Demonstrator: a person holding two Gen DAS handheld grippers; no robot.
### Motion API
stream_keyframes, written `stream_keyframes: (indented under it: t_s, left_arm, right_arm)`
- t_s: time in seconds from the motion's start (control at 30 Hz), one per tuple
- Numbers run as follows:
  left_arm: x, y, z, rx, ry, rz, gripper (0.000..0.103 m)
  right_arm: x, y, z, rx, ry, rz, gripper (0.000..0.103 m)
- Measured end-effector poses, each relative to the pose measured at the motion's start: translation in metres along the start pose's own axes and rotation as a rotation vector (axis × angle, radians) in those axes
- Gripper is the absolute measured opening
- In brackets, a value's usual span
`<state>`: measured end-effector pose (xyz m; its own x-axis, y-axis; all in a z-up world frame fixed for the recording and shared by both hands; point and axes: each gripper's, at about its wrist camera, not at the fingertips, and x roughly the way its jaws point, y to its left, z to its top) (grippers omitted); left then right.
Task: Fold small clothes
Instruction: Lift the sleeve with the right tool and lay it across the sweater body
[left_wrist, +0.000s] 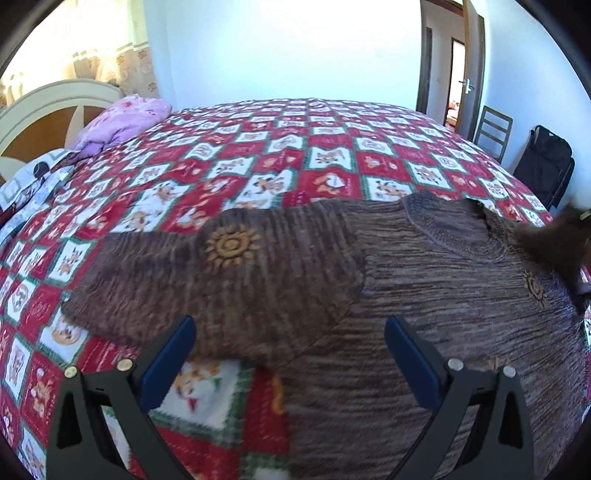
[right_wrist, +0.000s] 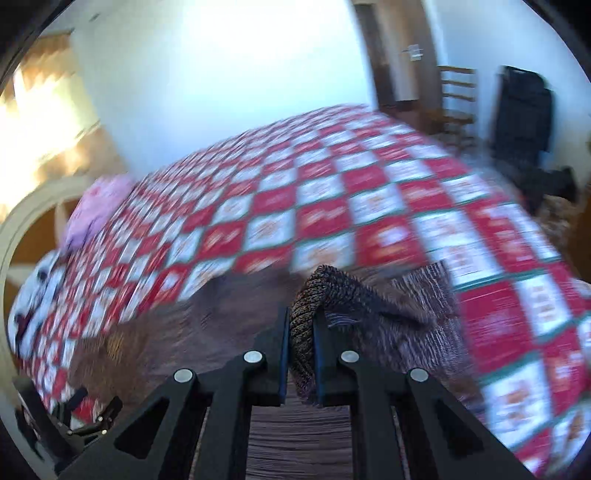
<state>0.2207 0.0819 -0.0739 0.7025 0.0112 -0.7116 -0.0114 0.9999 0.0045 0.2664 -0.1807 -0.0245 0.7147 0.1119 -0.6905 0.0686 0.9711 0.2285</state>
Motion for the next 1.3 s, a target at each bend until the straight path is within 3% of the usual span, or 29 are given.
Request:
stream_keyframes:
  t_s: [0.2,0.4,0.53,0.67,0.77,0.8,0.87,0.9,1.03,1.13,1.2,1.27,1.3]
  left_arm:
    - [0.004,0.017,-0.012,0.003,0.019,0.041,0.103]
    - [0.015,0.021,-0.018,-0.028,0.055,0.032,0.103]
    - [0.017,0.013,-0.019,-0.017,0.057,0.014,0.103]
    - [0.014,0.007,-0.020,0.014,0.040,0.015,0.103]
    - [0.014,0.005,-0.019,0.021,0.038,0.025,0.103]
    - [0.014,0.004,-0.019,0.023,0.038,0.030,0.103]
    - [0.013,0.005,-0.019,0.030,0.031,0.043,0.103]
    - [0.013,0.006,-0.019,0.034,0.028,0.054,0.103]
    - [0.013,0.014,-0.020,0.021,0.032,0.069,0.103]
    - [0.015,0.024,-0.022,-0.003,0.036,0.083,0.103]
    - [0.017,0.029,-0.022,-0.021,0.043,0.091,0.103]
    - [0.020,0.034,-0.022,-0.032,0.052,0.096,0.103]
    - [0.021,0.036,-0.022,-0.033,0.056,0.096,0.103]
  right_arm:
    - [0.061,0.053,-0.054,-0.075,0.075,0.046,0.011]
    - [0.064,0.060,-0.069,-0.166,0.077,0.052,0.017]
    - [0.050,0.052,-0.065,-0.103,0.112,0.223,0.036]
    - [0.028,0.036,-0.054,-0.033,0.075,0.344,0.063]
    - [0.011,0.017,-0.038,0.019,-0.026,0.269,0.062]
    - [0.007,0.009,-0.033,0.036,-0.066,0.233,0.048]
    - [0.013,-0.002,-0.021,0.050,-0.056,0.131,0.018]
    - [0.023,-0.005,-0.016,0.032,-0.033,0.036,0.018]
    - [0.055,-0.010,-0.012,-0.029,0.010,-0.159,0.018]
    - [0.083,-0.009,-0.009,0.007,0.095,-0.113,0.018]
    - [0.095,0.008,-0.005,-0.030,0.098,-0.103,0.018]
    - [0.106,0.028,0.000,-0.048,0.110,0.001,0.018]
    - [0.113,0.035,0.003,-0.016,0.133,0.104,0.019]
